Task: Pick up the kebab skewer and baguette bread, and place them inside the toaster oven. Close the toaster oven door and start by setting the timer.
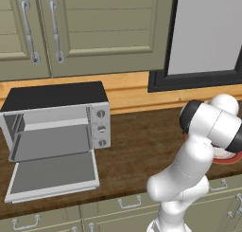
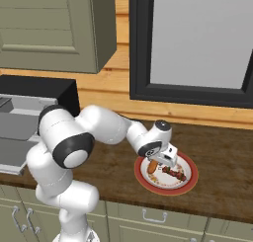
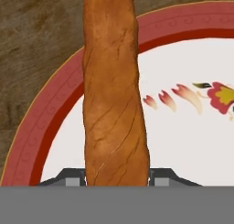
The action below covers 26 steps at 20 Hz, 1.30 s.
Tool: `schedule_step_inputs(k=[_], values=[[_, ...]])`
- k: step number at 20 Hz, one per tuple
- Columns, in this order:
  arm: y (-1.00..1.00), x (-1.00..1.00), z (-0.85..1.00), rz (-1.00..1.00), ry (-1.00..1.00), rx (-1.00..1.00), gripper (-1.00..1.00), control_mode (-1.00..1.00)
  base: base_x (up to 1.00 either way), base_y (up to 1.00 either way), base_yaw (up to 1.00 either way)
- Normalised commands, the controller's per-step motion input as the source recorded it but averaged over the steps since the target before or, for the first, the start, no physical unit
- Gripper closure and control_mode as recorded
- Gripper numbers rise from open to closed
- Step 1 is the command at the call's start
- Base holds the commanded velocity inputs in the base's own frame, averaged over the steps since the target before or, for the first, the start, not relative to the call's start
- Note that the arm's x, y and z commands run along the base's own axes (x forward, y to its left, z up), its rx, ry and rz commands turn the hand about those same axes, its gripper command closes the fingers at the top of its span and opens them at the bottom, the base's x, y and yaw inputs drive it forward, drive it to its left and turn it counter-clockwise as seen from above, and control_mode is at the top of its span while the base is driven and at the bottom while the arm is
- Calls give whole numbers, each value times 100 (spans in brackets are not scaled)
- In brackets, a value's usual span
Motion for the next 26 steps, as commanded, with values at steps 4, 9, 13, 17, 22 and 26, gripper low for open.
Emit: schedule_step_inputs(k=[4, 9, 13, 17, 22, 26], values=[[1, -33, 53, -10, -2, 5, 100, -100, 0, 0, 0], [57, -36, 99, -20, -8, 9, 100, -100, 0, 0, 0], [100, -27, 71, -32, -6, 2, 100, -100, 0, 0, 0], [100, -18, 50, -45, -7, 2, 100, -100, 0, 0, 0], [93, -7, 41, -54, -5, 9, 100, -100, 0, 0, 0], [94, 0, 45, -50, -8, 17, 100, -100, 0, 0, 0]])
